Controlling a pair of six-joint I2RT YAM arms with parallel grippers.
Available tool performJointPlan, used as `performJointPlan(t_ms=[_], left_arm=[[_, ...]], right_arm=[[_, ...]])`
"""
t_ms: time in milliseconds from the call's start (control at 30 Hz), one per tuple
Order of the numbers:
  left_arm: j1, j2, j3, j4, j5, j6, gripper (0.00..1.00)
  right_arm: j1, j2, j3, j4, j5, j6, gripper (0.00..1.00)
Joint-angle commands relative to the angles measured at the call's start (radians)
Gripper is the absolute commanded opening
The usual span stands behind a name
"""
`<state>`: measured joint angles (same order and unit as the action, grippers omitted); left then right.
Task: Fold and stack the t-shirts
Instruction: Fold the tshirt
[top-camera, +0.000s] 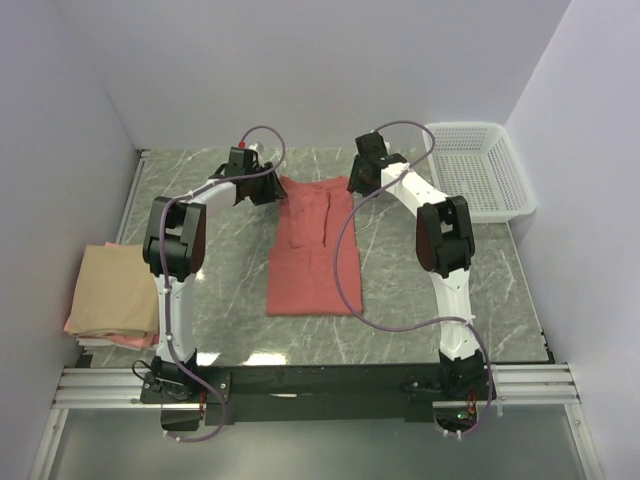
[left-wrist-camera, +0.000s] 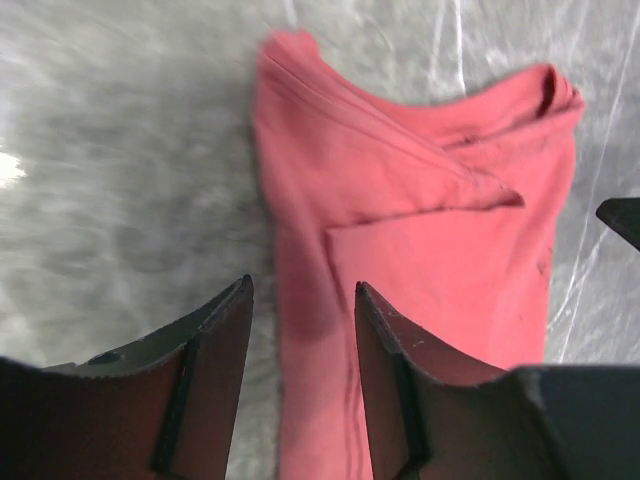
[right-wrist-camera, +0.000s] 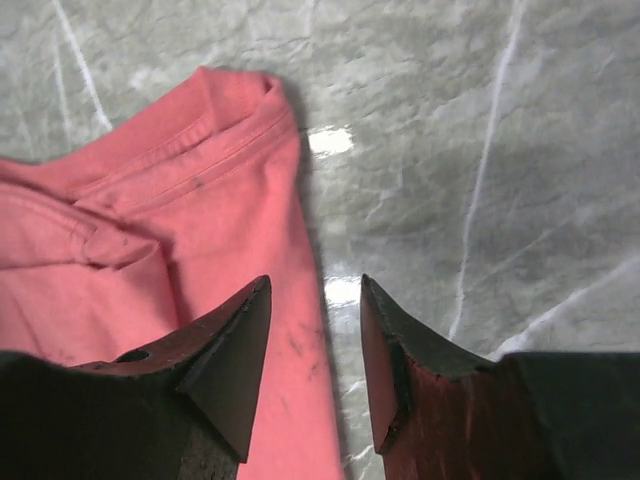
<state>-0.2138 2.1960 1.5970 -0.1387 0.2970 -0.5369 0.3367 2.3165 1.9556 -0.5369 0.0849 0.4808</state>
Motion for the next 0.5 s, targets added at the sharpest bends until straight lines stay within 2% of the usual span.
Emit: performJointPlan(t_ms=[0,133,233,267,367,467], left_arm=[[-0.013,-0.045,-0.002,0.027,0.007,0.003,0.50],[-0.029,-0.021,0.029,-0.015,-0.030,0.021,0.44],[-0.045,0.007,0.072,-0.082,-0.090,0.043,0.34],[-0.051,0.013,0.081,-0.096,-0.104,0.048,0.24],[-0.056,0.025,0.101,-0.133,-0.144,0.055,0.09],[-0.056,0.028,0.104,-0.139,-0.162,0.057,0.06]], right_arm=[[0.025,-0.068,-0.032,0.025,-0.004,0.001,0.48],[0.050,-0.054,-0.054,0.034,-0.008,0.002,0.47],[0.062,-0.032,-0.038,-0.003,0.018,0.007,0.47],[0.064,-0.031,-0.040,-0.003,0.018,0.012,0.47],[0.064,-0.023,-0.040,-0.020,0.030,0.019,0.45],[0.064,-0.013,-0.031,-0.046,0.061,0.021,0.39]])
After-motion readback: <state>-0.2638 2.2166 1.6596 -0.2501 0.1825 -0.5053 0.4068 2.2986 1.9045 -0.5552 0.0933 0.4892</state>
